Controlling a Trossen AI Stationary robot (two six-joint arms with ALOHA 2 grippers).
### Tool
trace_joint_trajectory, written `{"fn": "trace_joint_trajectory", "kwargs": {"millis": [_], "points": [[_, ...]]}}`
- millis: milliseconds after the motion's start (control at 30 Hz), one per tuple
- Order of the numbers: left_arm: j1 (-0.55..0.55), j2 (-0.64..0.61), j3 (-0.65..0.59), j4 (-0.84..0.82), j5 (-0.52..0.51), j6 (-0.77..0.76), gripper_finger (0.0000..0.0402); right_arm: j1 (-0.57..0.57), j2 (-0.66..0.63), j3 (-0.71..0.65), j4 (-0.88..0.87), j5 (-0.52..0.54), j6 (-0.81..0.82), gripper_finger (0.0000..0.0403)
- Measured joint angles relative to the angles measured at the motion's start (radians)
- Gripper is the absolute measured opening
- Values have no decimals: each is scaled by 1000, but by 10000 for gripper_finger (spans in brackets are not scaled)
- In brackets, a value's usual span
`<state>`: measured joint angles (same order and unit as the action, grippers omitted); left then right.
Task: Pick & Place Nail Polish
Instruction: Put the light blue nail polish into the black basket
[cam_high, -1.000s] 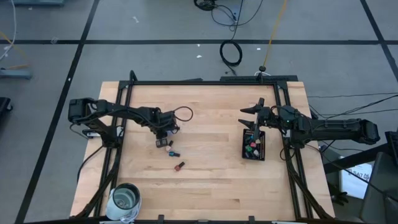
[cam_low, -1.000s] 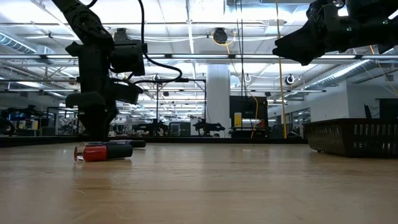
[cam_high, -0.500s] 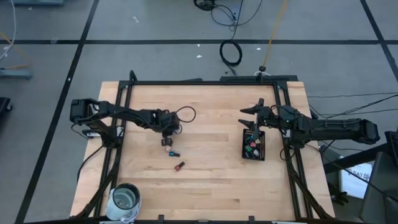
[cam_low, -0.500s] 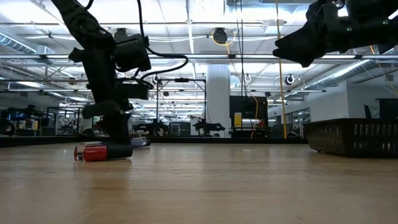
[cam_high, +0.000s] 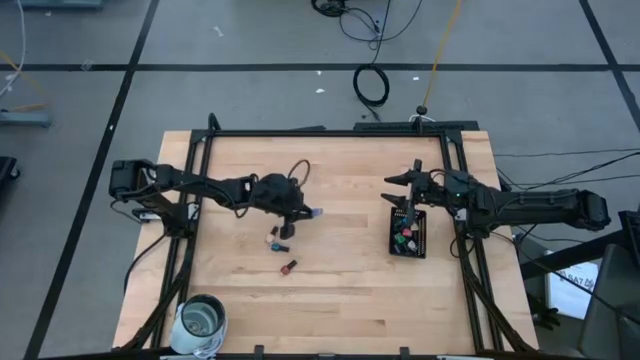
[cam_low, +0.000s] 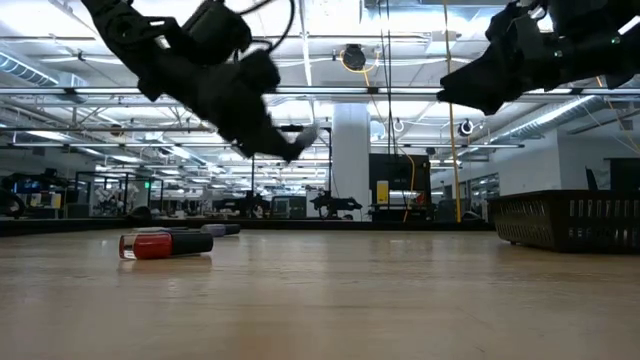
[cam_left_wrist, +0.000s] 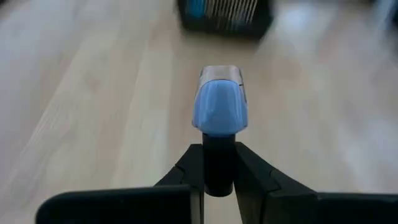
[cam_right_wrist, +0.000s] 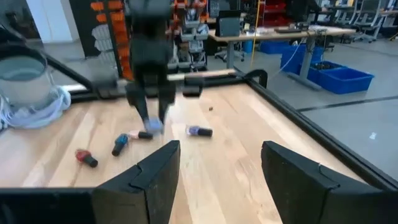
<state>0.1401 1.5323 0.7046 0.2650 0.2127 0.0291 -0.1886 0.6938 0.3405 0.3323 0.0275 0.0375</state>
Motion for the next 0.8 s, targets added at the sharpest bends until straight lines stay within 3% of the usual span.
{"fn": "trace_joint_trajectory", "kwargs": {"millis": [100, 233, 567, 800], "points": [[30, -1, 2, 118, 88, -168, 38, 0, 52, 0, 0, 42, -30, 212], [82, -1, 9, 149, 225, -336, 38, 0, 161, 0, 32, 81, -114, 212], [97, 7, 18, 154, 361, -425, 38, 0, 475, 0, 291, 76, -332, 212], [79, 43, 19, 162, 387, -421, 38, 21, 637, 33, 484, 77, -397, 212]]}}
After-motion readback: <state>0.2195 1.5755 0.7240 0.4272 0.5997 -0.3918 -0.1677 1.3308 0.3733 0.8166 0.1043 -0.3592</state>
